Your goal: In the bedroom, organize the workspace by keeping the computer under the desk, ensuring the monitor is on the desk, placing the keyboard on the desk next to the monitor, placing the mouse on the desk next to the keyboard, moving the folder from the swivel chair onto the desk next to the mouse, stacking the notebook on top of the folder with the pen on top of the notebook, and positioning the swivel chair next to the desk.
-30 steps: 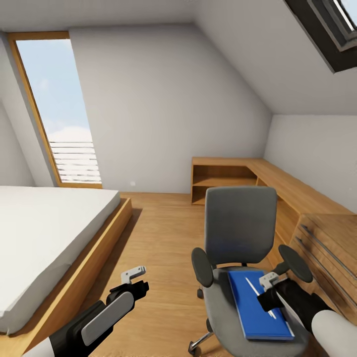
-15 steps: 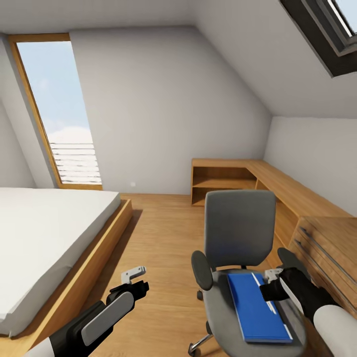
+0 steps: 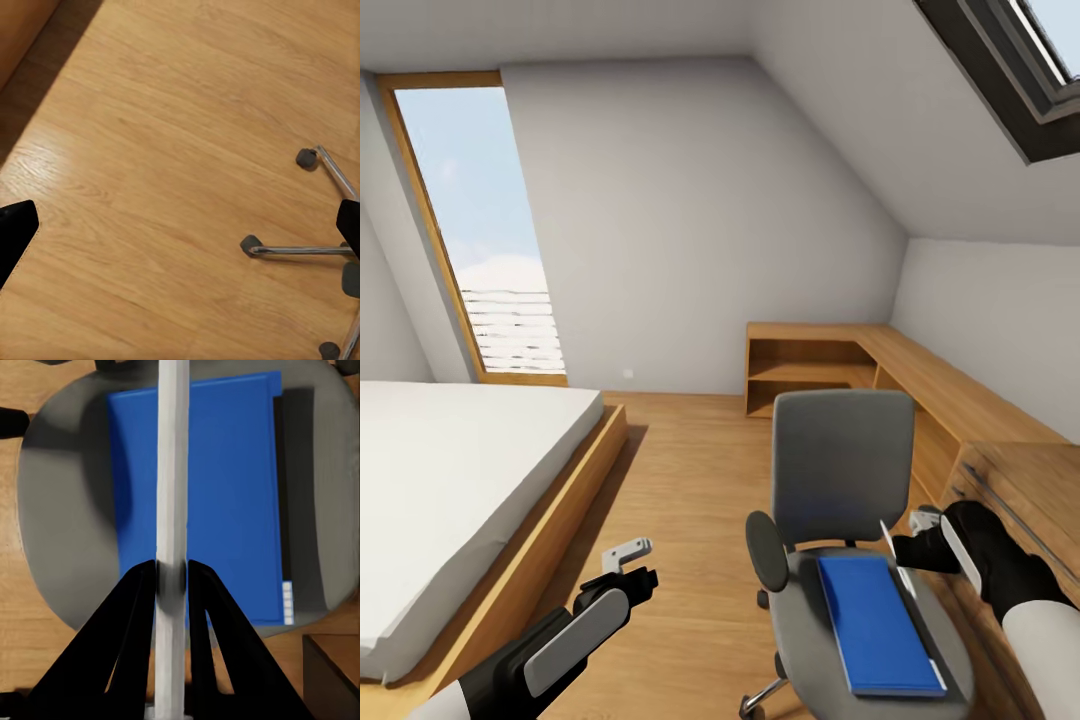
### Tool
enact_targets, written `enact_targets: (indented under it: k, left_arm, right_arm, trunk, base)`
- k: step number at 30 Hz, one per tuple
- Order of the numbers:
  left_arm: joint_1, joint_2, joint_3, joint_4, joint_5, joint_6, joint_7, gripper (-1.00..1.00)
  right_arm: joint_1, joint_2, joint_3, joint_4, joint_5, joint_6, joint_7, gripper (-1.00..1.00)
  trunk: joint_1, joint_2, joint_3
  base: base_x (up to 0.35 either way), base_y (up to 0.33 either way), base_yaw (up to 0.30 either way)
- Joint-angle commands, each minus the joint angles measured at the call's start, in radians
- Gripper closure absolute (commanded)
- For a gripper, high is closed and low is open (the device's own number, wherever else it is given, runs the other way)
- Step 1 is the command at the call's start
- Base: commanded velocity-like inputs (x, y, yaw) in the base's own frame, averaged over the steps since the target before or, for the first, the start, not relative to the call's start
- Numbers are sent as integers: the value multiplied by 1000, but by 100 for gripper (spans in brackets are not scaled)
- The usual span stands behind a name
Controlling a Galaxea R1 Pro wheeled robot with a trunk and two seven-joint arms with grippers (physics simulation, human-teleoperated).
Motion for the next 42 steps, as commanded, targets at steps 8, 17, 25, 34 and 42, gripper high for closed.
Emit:
enact_targets:
  k: [8,17,25,34,42]
  left_arm:
    - [-1,1,-2,0,2,5,5,-100]
    - [-1,0,-2,2,3,5,5,-100]
    - [-1,-1,-2,13,3,5,5,-100]
    - [-1,-2,-2,36,3,5,4,-100]
    - [-1,-2,-2,48,3,4,4,-100]
  right_arm:
    - [-1,0,-8,-10,-4,5,1,100]
    - [2,0,-10,-17,-5,5,1,100]
    - [86,1,-11,-178,-3,5,1,100]
    - [106,2,-86,-236,-2,5,-9,100]
    - [157,7,-174,-366,-1,5,-22,100]
  trunk:
    - [-31,55,24]
    - [-65,118,52]
    - [-96,174,77]
    - [-130,237,105]
    - [-161,293,130]
  base:
    - [0,0,0]
    - [0,0,0]
    - [0,0,0]
    - [0,0,0]
    - [0,0,0]
